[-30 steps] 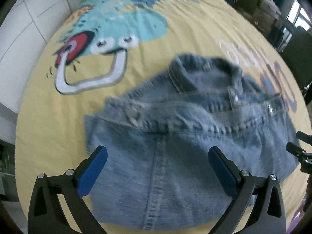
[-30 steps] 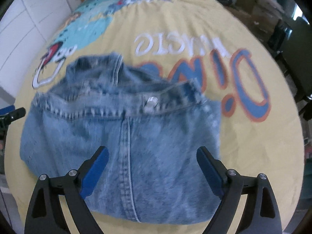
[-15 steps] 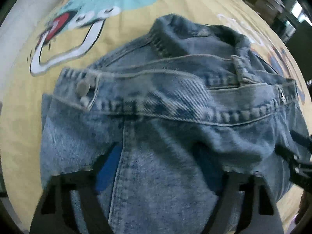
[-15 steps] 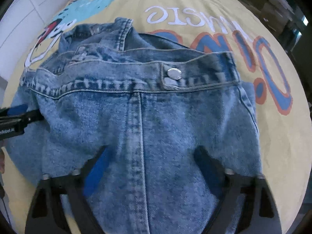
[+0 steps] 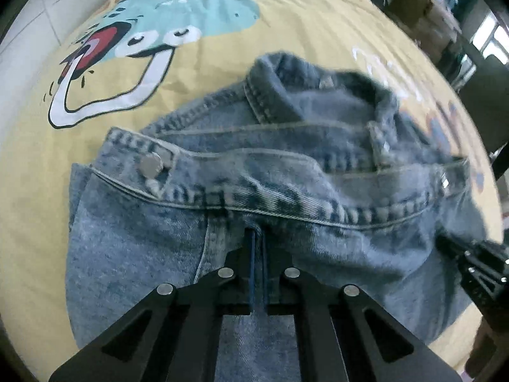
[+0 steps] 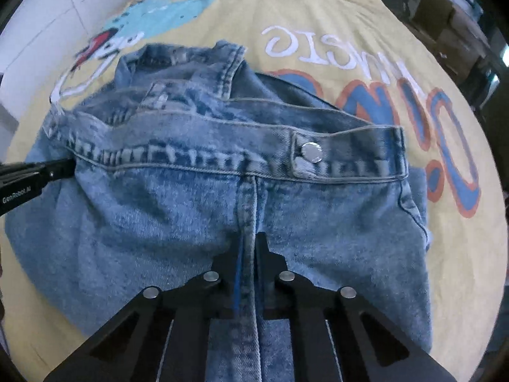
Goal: Fold large clothes
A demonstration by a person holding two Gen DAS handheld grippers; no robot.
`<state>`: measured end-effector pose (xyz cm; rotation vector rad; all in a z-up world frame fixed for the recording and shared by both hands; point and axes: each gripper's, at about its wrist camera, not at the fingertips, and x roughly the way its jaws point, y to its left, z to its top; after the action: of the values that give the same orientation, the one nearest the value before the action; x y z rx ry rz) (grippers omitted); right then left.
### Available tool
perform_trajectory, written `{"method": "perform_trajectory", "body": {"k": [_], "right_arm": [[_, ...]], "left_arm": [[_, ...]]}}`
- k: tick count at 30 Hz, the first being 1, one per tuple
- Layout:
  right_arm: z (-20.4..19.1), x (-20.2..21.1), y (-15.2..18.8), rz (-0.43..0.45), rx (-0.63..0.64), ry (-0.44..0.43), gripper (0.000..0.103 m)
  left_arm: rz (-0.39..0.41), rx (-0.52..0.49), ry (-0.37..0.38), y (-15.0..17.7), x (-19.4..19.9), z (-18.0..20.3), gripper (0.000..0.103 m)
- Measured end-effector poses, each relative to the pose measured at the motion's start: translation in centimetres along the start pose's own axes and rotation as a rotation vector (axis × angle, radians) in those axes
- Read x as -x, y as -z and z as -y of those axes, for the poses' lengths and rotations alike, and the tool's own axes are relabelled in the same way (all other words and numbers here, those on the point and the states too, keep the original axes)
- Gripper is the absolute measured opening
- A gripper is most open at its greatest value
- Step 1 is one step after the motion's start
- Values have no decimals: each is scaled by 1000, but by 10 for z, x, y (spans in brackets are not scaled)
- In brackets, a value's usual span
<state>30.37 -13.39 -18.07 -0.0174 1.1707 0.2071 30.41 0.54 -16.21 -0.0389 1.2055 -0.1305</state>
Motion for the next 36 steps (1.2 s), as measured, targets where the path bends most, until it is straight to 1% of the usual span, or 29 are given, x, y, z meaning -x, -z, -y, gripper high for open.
{"method": "perform_trajectory", "body": {"k": [2, 4, 5, 7, 8, 9, 10, 12, 15, 16, 17, 18, 19, 20, 21, 22, 24, 26, 29, 32, 34, 36], "right_arm": [[5, 7, -4, 17, -26, -15, 6], [4, 14, -7, 56, -31, -4, 4], [3, 14, -7, 59, -26, 2, 4], [2, 2, -6, 27, -25, 8, 4], [2, -6, -3, -1, -25, 6, 4], [2, -12, -2, -9, -29, 3, 4], [3, -15, -1, -8, -37, -3, 4], [5, -13, -2, -2, -56, -17, 5], [10, -5, -2, 9, -68, -32, 10], [12, 0, -2, 16, -69, -27, 13], [13, 5, -2, 24, -71, -19, 25], [12, 12, -1, 35, -70, -13, 39], [11, 17, 1, 45, -68, -13, 47], [8, 24, 2, 61, -70, -14, 66], [7, 32, 5, 81, -76, -21, 78], [4, 38, 8, 97, -76, -32, 80], [-2, 45, 12, 116, -68, -31, 81], [-8, 55, 24, 153, -51, -4, 81], [-16, 61, 43, 194, -36, 27, 83], [-20, 59, 62, 204, -27, 51, 83], [-23, 51, 72, 196, -24, 70, 83], [-24, 42, 80, 191, -14, 98, 83]], "left_arm": [[27, 10, 6, -5, 7, -3, 0], [19, 18, 13, -6, 6, -6, 0], [12, 15, 5, -4, 3, -8, 1], [-10, 1, -14, 1, -9, -7, 1], [-12, -9, -25, 3, -15, -6, 1], [-6, -22, -38, 6, -16, -4, 1], [2, -41, -57, 7, -16, -1, 1], [7, -50, -72, 7, -15, 2, 2], [3, -39, -60, 6, -7, 1, 4], [4, -39, -59, 5, -5, 2, 10], [13, -44, -61, 6, 1, 4, 32], [27, -53, -61, 8, 8, 5, 51], [47, -69, -56, 11, 17, 8, 85], [65, -81, -46, 15, 23, 10, 92], [80, -94, -40, 18, 31, 14, 92], [94, -110, -38, 23, 38, 18, 93], [111, -127, -36, 30, 44, 25, 101], [139, -139, -28, 41, 52, 28, 102], [162, -144, -47, 57, 52, 27, 102], [122, -127, -59, 72, 37, 19, 102], [95, -108, -65, 80, 27, 12, 102], [98, -101, -87, 89, 22, 3, 102]]}}
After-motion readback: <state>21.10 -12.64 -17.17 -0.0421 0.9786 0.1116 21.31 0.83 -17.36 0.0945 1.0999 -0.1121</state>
